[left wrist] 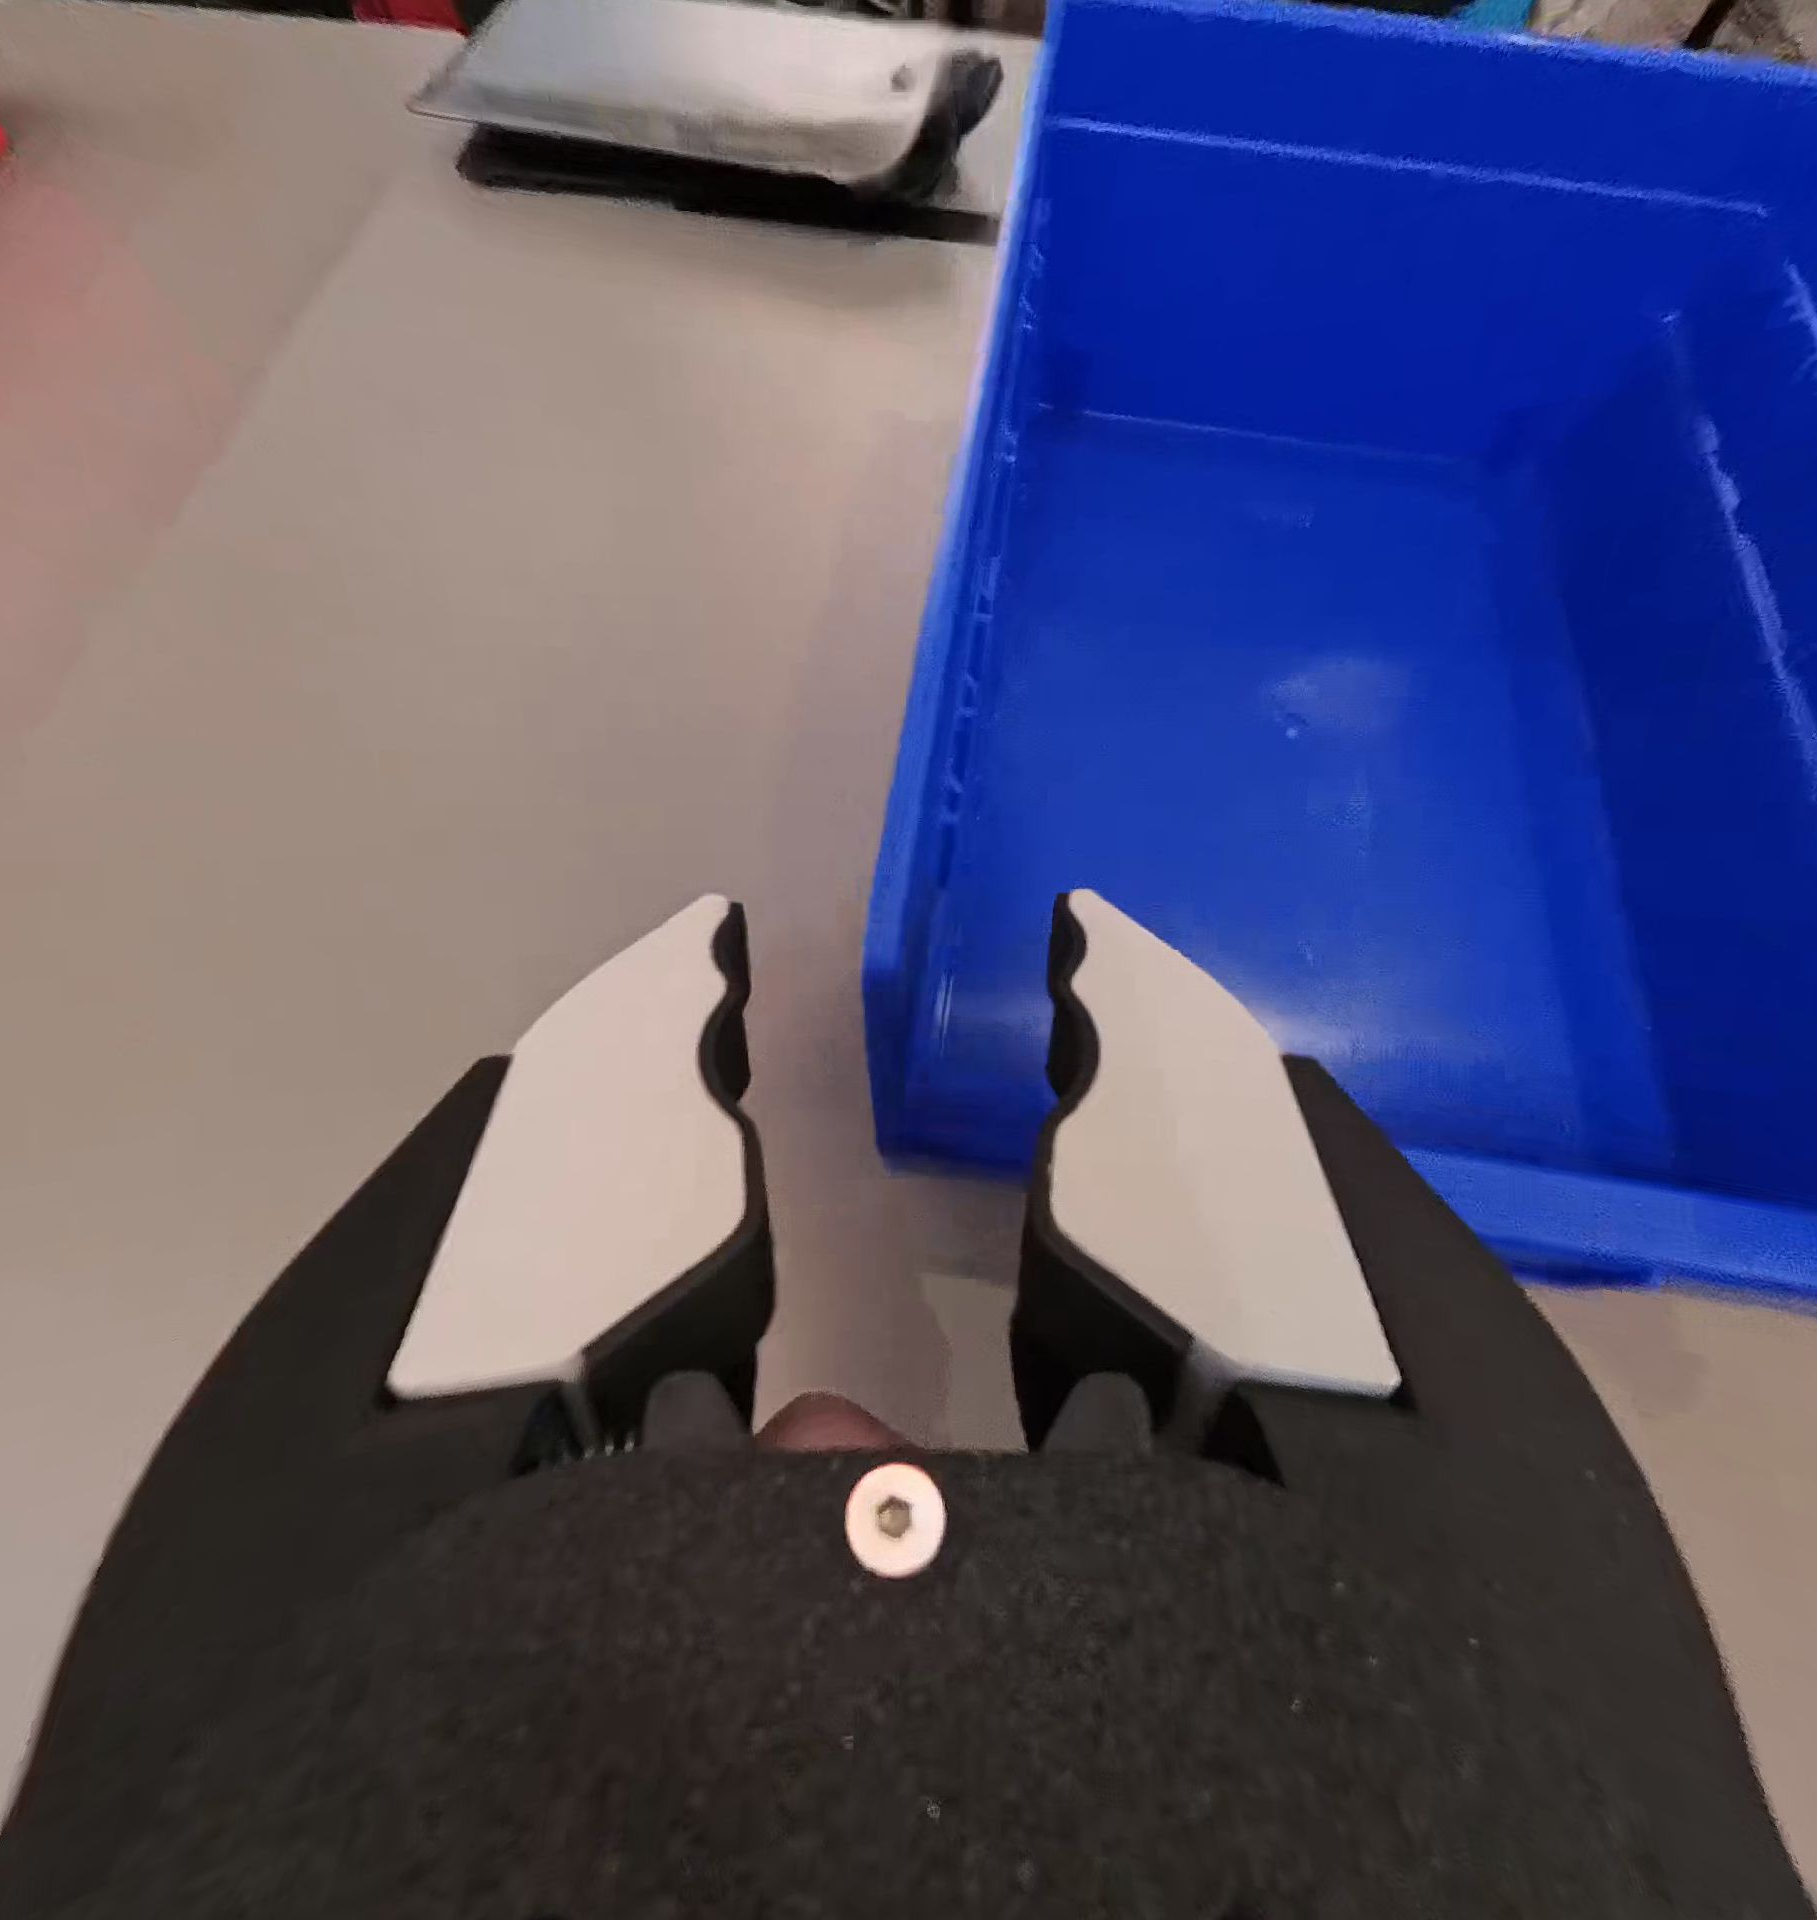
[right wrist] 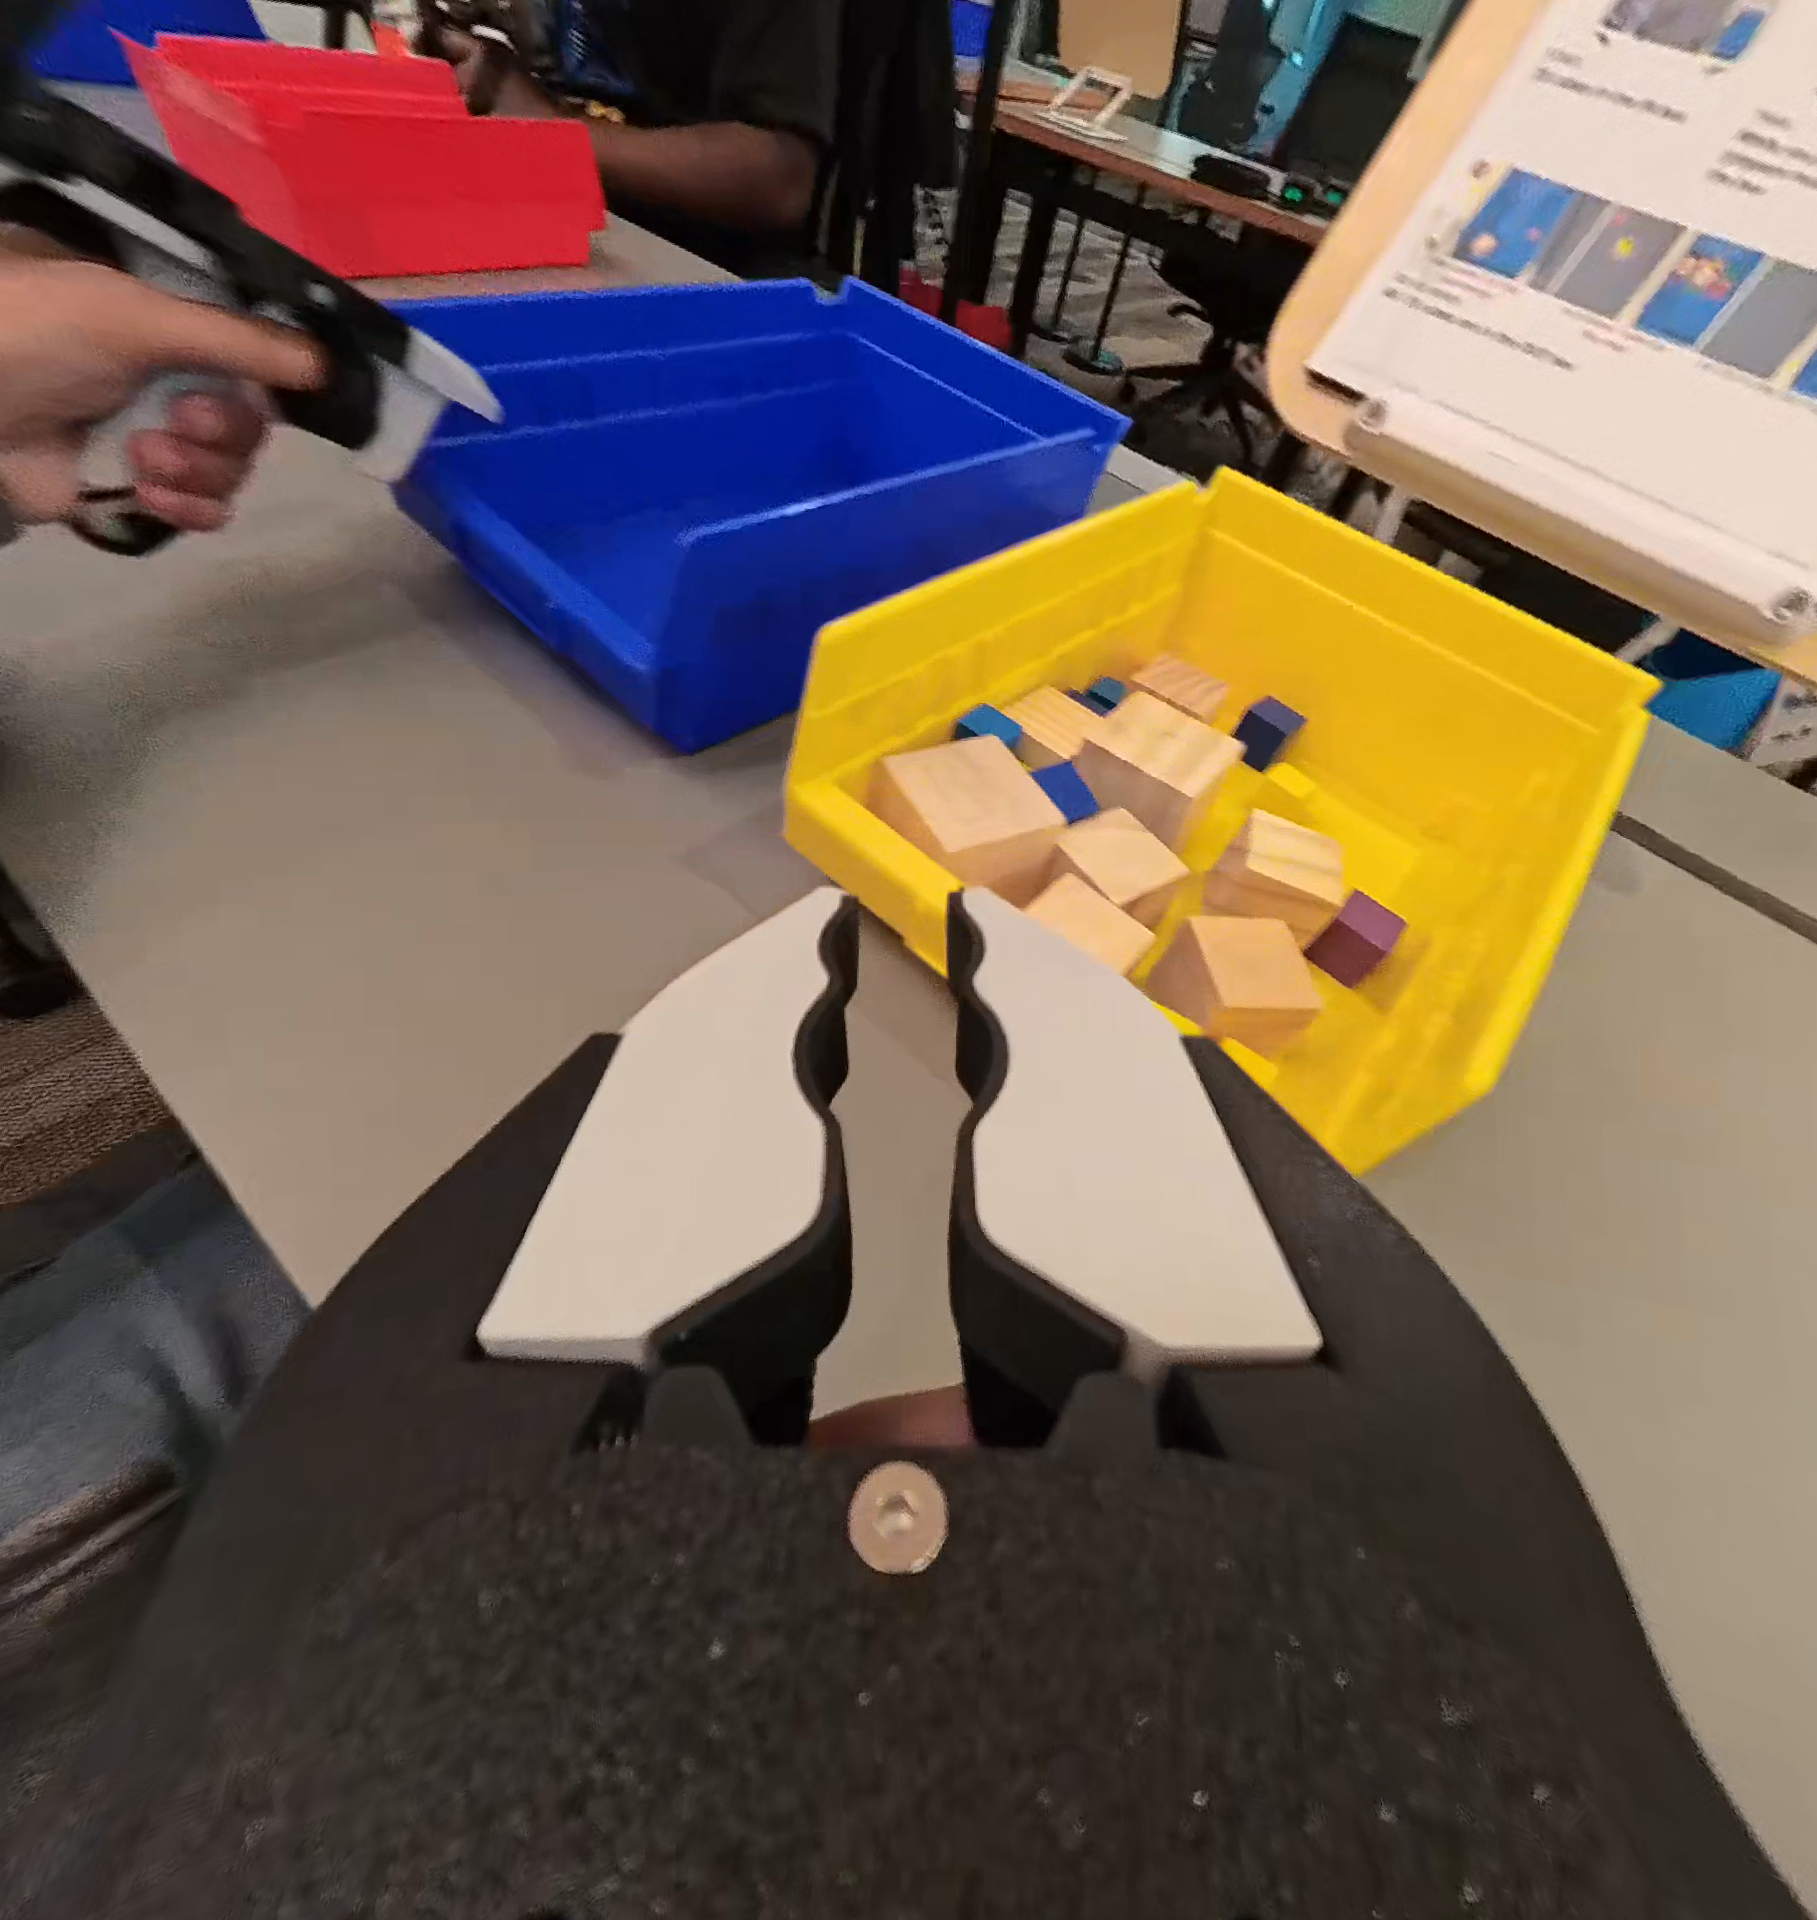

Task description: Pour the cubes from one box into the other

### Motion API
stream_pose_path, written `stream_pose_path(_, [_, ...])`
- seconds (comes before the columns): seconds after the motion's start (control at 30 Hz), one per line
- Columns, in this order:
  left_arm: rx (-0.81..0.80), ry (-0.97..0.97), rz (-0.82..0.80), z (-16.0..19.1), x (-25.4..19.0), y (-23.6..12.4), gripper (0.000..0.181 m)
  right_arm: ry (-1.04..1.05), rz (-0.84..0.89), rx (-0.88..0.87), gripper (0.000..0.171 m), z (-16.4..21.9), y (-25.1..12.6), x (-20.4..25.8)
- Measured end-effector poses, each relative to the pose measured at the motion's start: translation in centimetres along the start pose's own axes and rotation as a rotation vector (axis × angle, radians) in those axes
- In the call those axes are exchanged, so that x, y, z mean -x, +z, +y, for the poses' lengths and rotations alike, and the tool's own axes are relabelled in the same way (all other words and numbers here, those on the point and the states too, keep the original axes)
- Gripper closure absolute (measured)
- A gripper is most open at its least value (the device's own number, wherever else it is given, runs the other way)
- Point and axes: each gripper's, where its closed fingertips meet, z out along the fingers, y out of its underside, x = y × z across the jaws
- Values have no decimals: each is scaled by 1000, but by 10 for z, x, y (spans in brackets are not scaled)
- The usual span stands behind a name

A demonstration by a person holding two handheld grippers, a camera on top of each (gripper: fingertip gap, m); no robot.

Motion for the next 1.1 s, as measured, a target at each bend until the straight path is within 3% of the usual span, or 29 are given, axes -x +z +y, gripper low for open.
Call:
stream_pose_path(0.07, [30, -41, 86, 2, -3, 14, 151, 5, -35, 1, 156, -2, 5, 15])
stream_pose_path(0.1, [7, -64, 132, -1, -6, 13, 175, 16, -58, 10, 156, -1, 8, 22])
stream_pose_path(0.27, [6, 26, 91, 21, -20, -17, 178, -36, -200, 105, 154, 17, 29, 63])
stream_pose_path(0.37, [-7, -19, 56, 46, -28, -53, 178, 50, -231, 162, 143, 21, 54, 86])
stream_pose_path(0.43, [-25, -89, 80, 64, -37, -77, 176, 117, -165, 146, 130, 17, 72, 91])
stream_pose_path(0.53, [-37, -138, 45, 86, -44, -110, 176, 202, -85, 171, 126, 20, 92, 100])
stream_pose_path(0.63, [-43, -122, 19, 104, -50, -135, 177, 313, -84, 228, 139, 31, 99, 113])
stream_pose_path(0.77, [-97, -127, -20, 112, -60, -175, 176, 256, 7, 68, 163, -5, 79, 98])
stream_pose_path(0.9, [-263, -110, -57, 80, -82, -220, 176, 176, 105, -140, 168, -64, 36, 78])
stream_pose_path(1.0, [-397, -61, -16, 21, -120, -239, 177, 122, 233, -258, 168, -105, -6, 35])
stream_pose_path(1.1, [-450, 19, 80, -43, -190, -243, 177, 152, 341, -309, 167, -128, -50, -38])
